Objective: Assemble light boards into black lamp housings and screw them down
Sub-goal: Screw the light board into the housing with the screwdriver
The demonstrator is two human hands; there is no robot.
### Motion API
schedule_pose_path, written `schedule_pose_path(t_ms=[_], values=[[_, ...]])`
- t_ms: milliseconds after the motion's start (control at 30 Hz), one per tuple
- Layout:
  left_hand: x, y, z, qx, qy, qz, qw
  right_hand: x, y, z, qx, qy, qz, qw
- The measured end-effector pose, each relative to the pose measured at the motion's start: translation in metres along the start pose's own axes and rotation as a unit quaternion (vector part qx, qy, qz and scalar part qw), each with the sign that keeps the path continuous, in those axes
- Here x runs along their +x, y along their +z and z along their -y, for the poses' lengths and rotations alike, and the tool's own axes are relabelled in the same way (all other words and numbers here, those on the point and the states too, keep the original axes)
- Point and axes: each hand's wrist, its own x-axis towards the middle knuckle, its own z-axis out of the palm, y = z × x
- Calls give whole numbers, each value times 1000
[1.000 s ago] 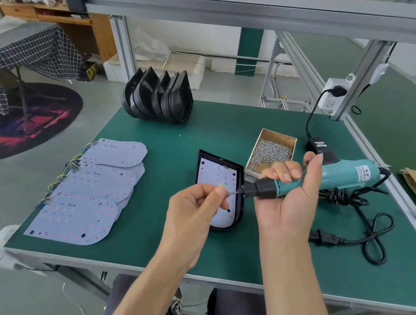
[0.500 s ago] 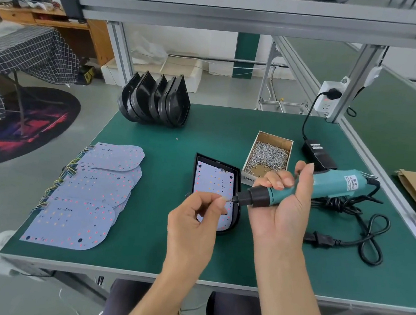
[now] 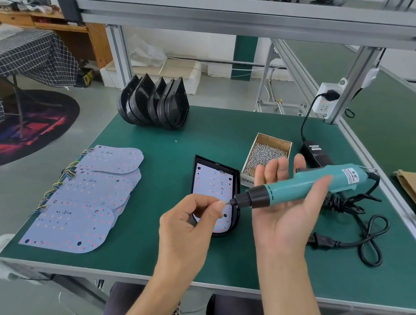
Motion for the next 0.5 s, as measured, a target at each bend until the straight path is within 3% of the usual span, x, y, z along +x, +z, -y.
schedule_pose_path(t_ms=[100, 500], values=[[-3, -1, -1, 6, 8, 1, 1000, 2, 1, 2, 52, 2, -9, 999], [-1, -5, -4, 97, 103, 37, 989, 8, 0, 12, 84, 47, 26, 995]])
